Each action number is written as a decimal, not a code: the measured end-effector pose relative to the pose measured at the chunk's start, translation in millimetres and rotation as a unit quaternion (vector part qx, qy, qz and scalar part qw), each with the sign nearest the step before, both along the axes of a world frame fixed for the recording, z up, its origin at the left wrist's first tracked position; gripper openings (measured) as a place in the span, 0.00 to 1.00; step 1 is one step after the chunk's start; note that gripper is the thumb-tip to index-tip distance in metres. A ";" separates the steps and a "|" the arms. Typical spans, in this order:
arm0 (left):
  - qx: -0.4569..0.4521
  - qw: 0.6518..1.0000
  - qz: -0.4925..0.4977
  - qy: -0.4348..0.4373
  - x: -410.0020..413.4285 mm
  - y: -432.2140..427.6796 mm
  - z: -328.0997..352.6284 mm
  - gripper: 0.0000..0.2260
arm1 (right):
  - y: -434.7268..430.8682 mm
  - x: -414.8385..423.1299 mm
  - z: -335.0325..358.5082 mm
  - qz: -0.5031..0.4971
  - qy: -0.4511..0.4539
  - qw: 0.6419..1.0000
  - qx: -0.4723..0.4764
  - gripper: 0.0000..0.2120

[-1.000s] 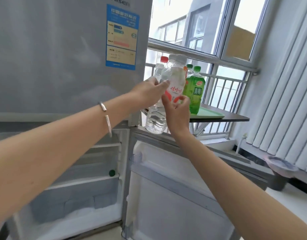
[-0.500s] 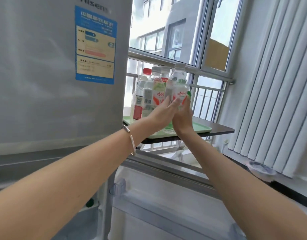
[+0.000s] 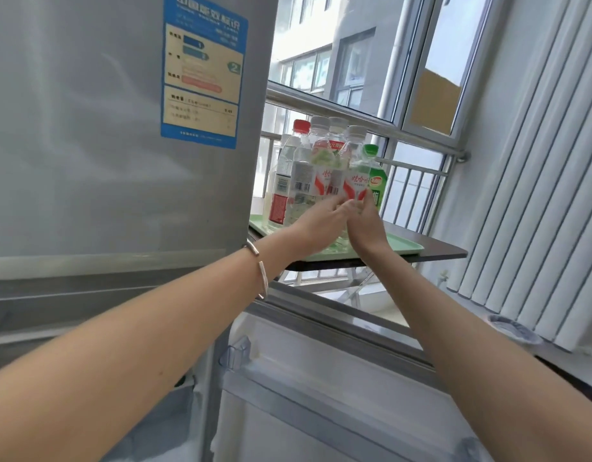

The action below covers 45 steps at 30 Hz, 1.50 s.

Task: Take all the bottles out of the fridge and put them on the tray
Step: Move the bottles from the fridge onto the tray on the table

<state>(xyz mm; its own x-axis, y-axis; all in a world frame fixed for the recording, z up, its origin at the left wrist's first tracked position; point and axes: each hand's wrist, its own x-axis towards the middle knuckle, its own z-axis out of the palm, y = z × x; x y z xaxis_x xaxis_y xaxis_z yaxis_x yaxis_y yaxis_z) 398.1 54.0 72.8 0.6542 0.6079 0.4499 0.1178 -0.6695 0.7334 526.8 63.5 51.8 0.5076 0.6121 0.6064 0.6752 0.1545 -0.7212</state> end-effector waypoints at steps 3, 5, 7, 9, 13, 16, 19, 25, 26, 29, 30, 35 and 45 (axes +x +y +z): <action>0.005 0.999 0.028 0.031 -17.7 -6.5 -5.5 0.21 | -16.4 -21.0 -8.5 -0.069 -0.049 0.992 0.090 0.21; 0.000 0.997 0.057 0.048 -35.2 -9.0 -10.6 0.19 | -27.5 -43.1 -19.3 -0.047 -0.088 0.988 0.119 0.20; -0.001 0.993 0.096 0.066 -57.5 -8.7 -18.2 0.17 | -36.2 -71.4 -32.8 0.005 -0.128 0.986 0.107 0.20; 0.003 0.986 0.136 0.097 -79.0 -6.5 -26.2 0.15 | -37.5 -97.7 -46.2 0.062 -0.168 0.981 0.070 0.24; 0.000 0.970 0.168 0.176 -135.5 7.7 -58.8 0.13 | -29.9 -163.8 -83.1 0.173 -0.147 0.974 -0.021 0.32; -0.058 0.941 0.181 0.281 -184.4 25.4 -99.7 0.15 | -25.0 -208.7 -117.2 0.209 -0.133 0.962 -0.118 0.33; -0.079 0.913 0.187 0.355 -222.3 35.3 -142.8 0.13 | -15.9 -238.3 -166.4 0.242 -0.157 0.937 -0.198 0.33; -0.103 0.866 0.236 0.429 -246.4 72.7 -248.8 0.22 | 17.1 -251.1 -260.3 0.193 -0.258 0.861 -0.393 0.37; -0.109 0.855 0.247 0.443 -244.6 81.4 -264.8 0.25 | 22.8 -248.7 -270.8 0.184 -0.262 0.853 -0.413 0.39; -0.147 0.843 0.265 0.445 -232.5 104.9 -303.2 0.32 | 41.1 -241.6 -295.8 0.170 -0.261 0.834 -0.455 0.44; -0.153 0.846 0.261 0.440 -226.7 110.6 -312.4 0.32 | 46.2 -239.5 -302.1 0.167 -0.261 0.831 -0.463 0.44; -0.170 0.858 0.244 0.419 -195.8 149.4 -350.3 0.30 | 62.1 -233.1 -335.0 0.142 -0.274 0.821 -0.480 0.45; -0.250 0.886 0.134 0.367 -169.3 199.6 -399.3 0.31 | 87.1 -233.5 -384.3 0.118 -0.306 0.799 -0.504 0.43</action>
<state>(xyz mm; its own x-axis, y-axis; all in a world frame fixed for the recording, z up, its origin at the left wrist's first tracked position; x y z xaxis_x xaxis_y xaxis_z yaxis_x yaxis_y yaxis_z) 228.9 253.7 -326.5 0.4610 0.7892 -0.4057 0.7911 -0.1585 0.5907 293.3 150.5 -332.5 0.1027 0.9810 -0.1648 0.9871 -0.1209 -0.1047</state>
